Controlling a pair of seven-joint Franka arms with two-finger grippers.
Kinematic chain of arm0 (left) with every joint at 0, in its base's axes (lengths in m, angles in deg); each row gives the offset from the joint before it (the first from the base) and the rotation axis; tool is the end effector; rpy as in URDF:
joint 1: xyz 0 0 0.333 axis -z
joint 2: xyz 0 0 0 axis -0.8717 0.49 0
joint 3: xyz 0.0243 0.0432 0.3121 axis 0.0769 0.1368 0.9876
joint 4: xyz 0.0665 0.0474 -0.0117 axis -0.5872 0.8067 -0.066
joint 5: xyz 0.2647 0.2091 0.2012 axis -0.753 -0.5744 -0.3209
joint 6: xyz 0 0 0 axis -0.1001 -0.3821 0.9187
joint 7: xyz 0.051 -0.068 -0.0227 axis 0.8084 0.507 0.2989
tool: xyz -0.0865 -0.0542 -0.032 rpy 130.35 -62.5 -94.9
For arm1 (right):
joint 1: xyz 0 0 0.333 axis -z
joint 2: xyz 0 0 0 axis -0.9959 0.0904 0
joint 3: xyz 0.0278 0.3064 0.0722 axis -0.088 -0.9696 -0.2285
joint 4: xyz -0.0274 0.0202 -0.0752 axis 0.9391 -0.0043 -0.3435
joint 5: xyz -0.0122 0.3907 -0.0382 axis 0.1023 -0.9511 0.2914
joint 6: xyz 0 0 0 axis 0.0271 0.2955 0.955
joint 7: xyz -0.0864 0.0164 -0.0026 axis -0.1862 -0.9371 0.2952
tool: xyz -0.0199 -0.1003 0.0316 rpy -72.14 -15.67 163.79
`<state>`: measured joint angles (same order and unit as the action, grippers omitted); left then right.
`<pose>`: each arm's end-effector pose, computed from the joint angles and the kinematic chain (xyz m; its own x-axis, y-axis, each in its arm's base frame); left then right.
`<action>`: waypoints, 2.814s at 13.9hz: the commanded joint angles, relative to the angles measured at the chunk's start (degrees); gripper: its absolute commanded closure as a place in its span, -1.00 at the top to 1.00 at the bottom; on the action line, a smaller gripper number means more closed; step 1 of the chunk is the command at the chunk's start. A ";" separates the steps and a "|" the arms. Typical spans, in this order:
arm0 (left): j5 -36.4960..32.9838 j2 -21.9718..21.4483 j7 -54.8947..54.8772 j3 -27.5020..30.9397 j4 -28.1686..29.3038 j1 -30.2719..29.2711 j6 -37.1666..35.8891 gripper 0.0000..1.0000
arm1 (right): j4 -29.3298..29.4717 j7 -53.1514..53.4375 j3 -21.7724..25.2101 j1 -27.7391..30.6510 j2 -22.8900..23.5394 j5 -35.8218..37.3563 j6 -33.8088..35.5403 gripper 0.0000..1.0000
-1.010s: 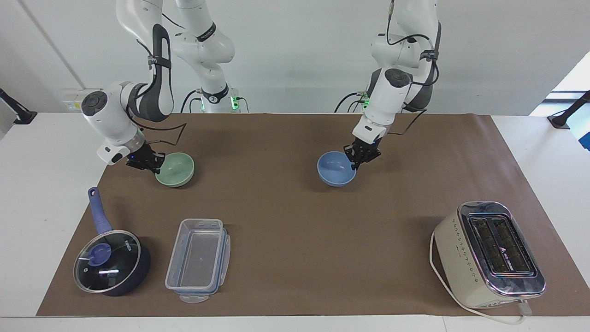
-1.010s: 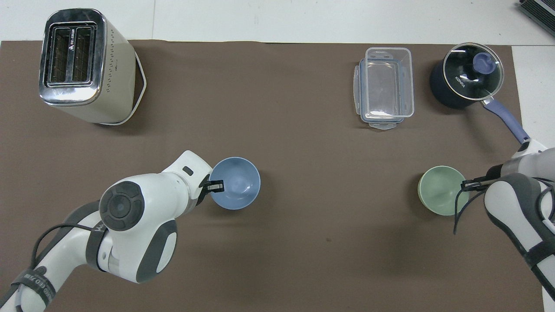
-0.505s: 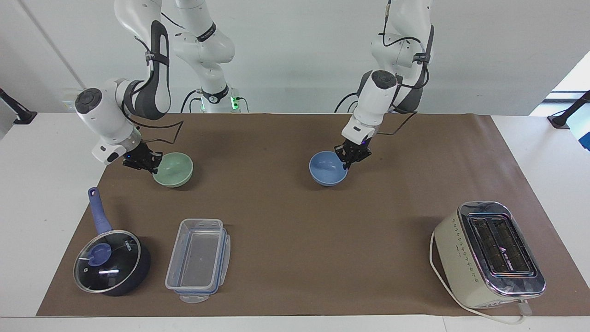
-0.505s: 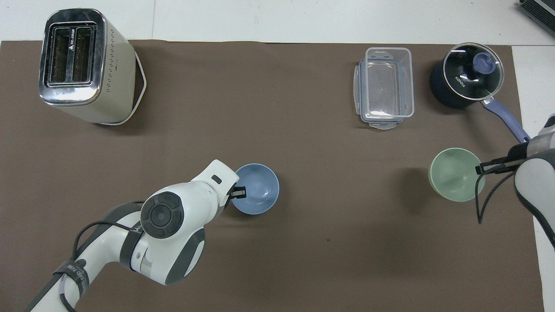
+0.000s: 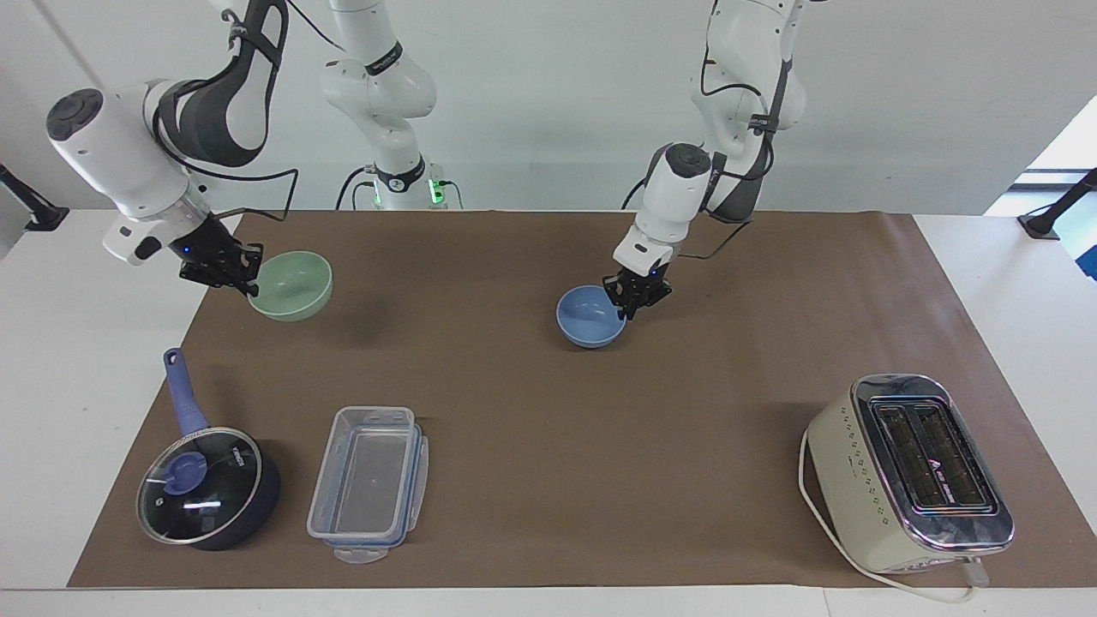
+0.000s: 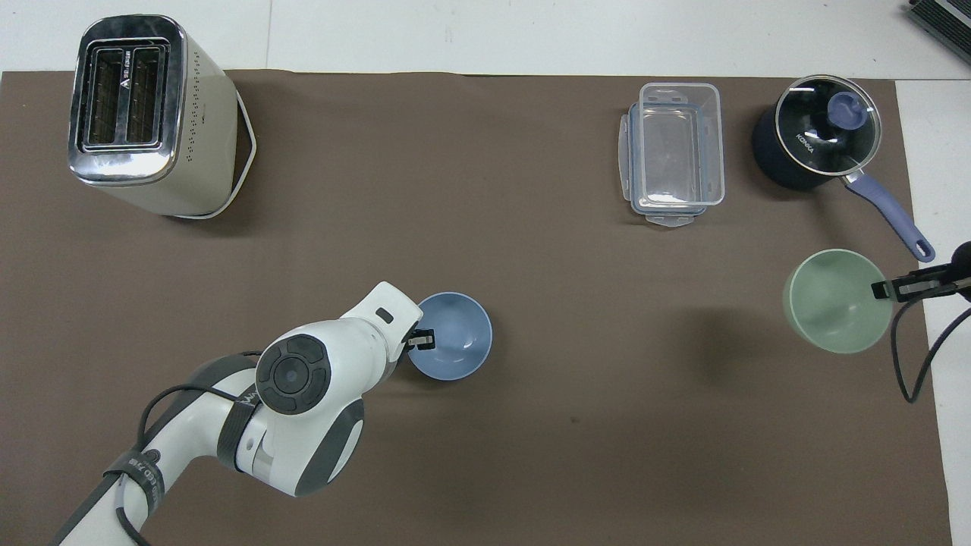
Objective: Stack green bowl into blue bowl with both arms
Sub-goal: 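Drag the blue bowl toward the table center with the left gripper, then carry the green bowl over the blue bowl while the left gripper withdraws, then lower the green bowl into the blue bowl with the right gripper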
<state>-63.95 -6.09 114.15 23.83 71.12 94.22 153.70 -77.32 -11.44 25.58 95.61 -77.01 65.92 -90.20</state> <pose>0.4358 -0.2977 0.3318 0.9920 0.0435 0.1188 0.0217 -0.9836 0.1792 0.5361 -0.1420 0.4904 0.9784 0.2062 0.0134 0.2064 -0.9718 -0.1137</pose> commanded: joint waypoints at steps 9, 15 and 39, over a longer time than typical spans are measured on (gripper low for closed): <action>-1.56 -11.64 -25.32 1.58 -7.03 -15.26 -24.14 1.00 | 3.92 33.13 -5.36 -18.59 0.30 -0.11 0.46 -1.00; -5.25 -10.41 -37.64 1.58 -26.63 -23.88 -44.11 1.00 | 4.09 53.16 -5.36 -32.83 3.54 -0.11 -5.42 -1.00; -7.62 -3.11 -38.00 1.66 -51.18 -28.90 -66.80 1.00 | -0.30 62.61 -5.62 -45.42 12.25 0.86 -17.12 -1.00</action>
<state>-70.78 -9.36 75.34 26.09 20.90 66.11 88.60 -75.28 53.36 19.92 50.16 -63.08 66.20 -105.54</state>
